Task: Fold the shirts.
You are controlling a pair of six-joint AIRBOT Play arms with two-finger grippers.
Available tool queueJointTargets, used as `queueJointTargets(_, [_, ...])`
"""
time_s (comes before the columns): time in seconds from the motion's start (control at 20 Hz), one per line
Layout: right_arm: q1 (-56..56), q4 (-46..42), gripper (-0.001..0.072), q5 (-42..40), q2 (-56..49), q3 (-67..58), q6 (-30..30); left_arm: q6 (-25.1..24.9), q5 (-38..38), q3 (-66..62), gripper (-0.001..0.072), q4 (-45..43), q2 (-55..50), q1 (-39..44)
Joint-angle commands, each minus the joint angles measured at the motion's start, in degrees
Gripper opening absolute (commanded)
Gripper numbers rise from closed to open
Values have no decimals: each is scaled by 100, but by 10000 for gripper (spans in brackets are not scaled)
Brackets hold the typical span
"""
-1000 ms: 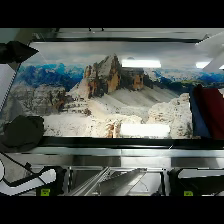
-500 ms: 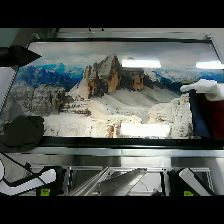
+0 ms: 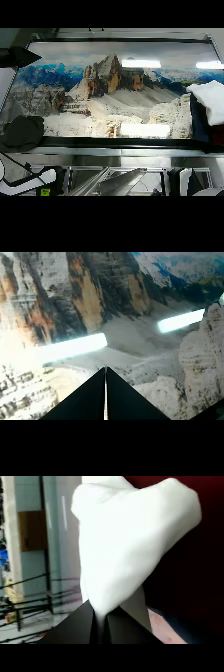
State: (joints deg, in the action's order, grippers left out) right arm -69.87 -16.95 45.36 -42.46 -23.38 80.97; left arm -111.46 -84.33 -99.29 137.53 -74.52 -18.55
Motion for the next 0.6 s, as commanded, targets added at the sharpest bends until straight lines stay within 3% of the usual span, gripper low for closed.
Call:
queueJointTargets(0.0, [-153,-1897,26,289,-44,55,457,0,-31,2,12,0,-2,-7])
queueJointTargets(0.35, [-157,-3163,36,-501,-365,-42,-175,-11,42,2,12,-2,-2,-7])
queueJointTargets(0.4, [-157,-3187,168,-479,-356,-129,-195,-9,79,2,13,-2,-2,-7])
queueJointTargets(0.45, [-155,-3143,485,-402,-348,-254,-358,-9,96,2,12,0,-2,-7])
queueJointTargets(0.5, [-155,-3034,705,-225,-348,-435,-723,-7,116,2,12,0,-2,-7])
queueJointTargets(0.55, [-144,-2922,698,63,-348,-693,-1045,-7,155,2,13,0,-2,-7])
